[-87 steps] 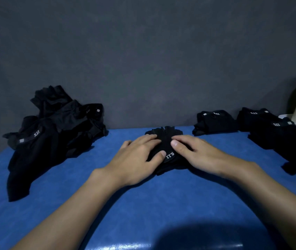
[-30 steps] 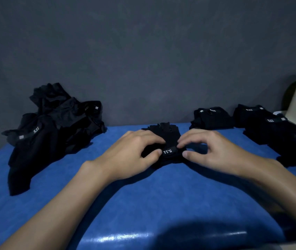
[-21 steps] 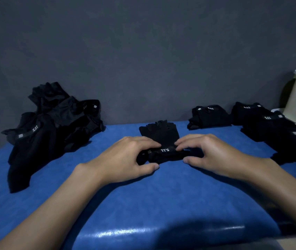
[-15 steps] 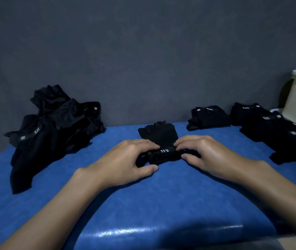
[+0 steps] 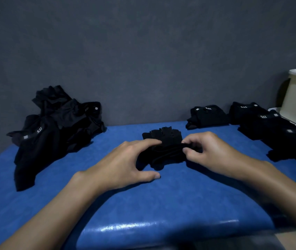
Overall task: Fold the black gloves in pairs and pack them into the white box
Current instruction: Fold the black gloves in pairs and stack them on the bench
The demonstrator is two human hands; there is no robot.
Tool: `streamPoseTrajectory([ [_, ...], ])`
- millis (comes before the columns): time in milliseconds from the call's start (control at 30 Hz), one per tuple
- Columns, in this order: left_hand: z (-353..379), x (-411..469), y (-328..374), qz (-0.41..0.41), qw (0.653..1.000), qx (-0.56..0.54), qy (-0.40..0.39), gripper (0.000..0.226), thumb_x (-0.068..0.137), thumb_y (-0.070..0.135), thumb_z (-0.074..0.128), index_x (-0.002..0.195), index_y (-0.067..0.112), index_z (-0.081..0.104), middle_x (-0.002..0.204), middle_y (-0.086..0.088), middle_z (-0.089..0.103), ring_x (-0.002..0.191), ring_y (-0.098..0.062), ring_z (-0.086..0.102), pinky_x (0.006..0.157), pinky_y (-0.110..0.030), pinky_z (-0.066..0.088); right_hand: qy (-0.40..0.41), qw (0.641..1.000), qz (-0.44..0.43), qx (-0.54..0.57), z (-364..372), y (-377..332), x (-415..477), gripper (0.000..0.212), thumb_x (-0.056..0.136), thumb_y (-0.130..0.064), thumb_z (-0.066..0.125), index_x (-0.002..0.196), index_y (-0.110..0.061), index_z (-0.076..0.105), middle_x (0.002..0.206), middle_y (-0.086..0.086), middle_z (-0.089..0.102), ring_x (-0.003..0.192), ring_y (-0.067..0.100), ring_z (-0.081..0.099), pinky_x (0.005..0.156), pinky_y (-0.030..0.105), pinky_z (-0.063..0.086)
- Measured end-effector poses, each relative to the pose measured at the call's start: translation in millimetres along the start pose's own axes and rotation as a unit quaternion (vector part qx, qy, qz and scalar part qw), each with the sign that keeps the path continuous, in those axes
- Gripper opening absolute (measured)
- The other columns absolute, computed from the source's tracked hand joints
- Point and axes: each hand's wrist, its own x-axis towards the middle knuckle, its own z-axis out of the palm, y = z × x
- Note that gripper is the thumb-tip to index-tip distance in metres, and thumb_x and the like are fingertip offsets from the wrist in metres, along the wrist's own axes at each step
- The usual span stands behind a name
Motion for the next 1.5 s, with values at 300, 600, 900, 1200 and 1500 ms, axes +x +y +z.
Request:
streamPoseTrajectory([
  [300, 4.0, 0.0, 8.1, -0.058, 0.968, -0.23, 0.081, 0.013, 0.097, 0.014, 0.062, 0.098, 0.025, 0.069, 0.092, 0.006, 0.075, 0.086, -0.007, 0.069, 0.079, -0.026, 0.054, -0.042, 0.986, -0.006, 0.161, -12.4, -12.2, -5.5, 0.033, 0.079, -0.047, 0.069, 0.1, -0.021, 0.07, 0.098, 0.006, 0.072, 0.089, 0.033, 0.068, 0.079, 0.049, 0.052],
  [600, 7.8, 7.3, 16.4, -0.115, 0.905, -0.389, 0.129, 0.018, 0.1, 0.012, 0.055, 0.114, 0.012, 0.065, 0.095, -0.004, 0.078, 0.09, -0.02, 0.075, 0.076, -0.023, 0.056, -0.001, 0.982, 0.028, 0.184, 9.4, -5.6, 0.9, 0.048, 0.079, -0.047, 0.061, 0.091, 0.0, 0.066, 0.082, 0.006, 0.064, 0.077, 0.014, 0.056, 0.076, 0.044, 0.046],
  [900, 13.5, 20.6, 12.4, -0.175, 0.917, -0.327, 0.147, 0.025, 0.099, 0.029, 0.059, 0.119, 0.015, 0.061, 0.072, -0.012, 0.074, 0.069, -0.022, 0.074, 0.069, -0.034, 0.057, 0.051, 0.993, 0.055, 0.089, 19.1, 3.1, 5.6, 0.038, 0.093, -0.037, 0.058, 0.072, -0.005, 0.061, 0.071, -0.004, 0.057, 0.061, 0.005, 0.05, 0.061, 0.02, 0.04],
  [1200, 15.5, 19.0, 1.4, -0.16, 0.943, -0.265, 0.123, 0.043, 0.093, 0.038, 0.064, 0.133, 0.039, 0.047, 0.105, 0.011, 0.067, 0.096, 0.004, 0.063, 0.08, -0.011, 0.045, 0.097, 0.994, 0.057, 0.013, 28.8, 13.9, 11.5, 0.038, 0.093, -0.04, 0.055, 0.072, -0.008, 0.058, 0.087, 0.0, 0.058, 0.082, 0.016, 0.057, 0.078, 0.033, 0.046],
  [1500, 7.8, 13.8, -1.0, -0.122, 0.963, -0.234, 0.058, 0.028, 0.089, 0.027, 0.072, 0.11, 0.035, 0.055, 0.096, 0.003, 0.074, 0.093, -0.021, 0.067, 0.089, -0.044, 0.054, 0.113, 0.981, 0.094, -0.127, 21.8, 13.2, 5.6, 0.038, 0.093, -0.046, 0.051, 0.066, -0.021, 0.041, 0.068, -0.007, 0.05, 0.073, 0.007, 0.046, 0.083, 0.037, 0.035],
])
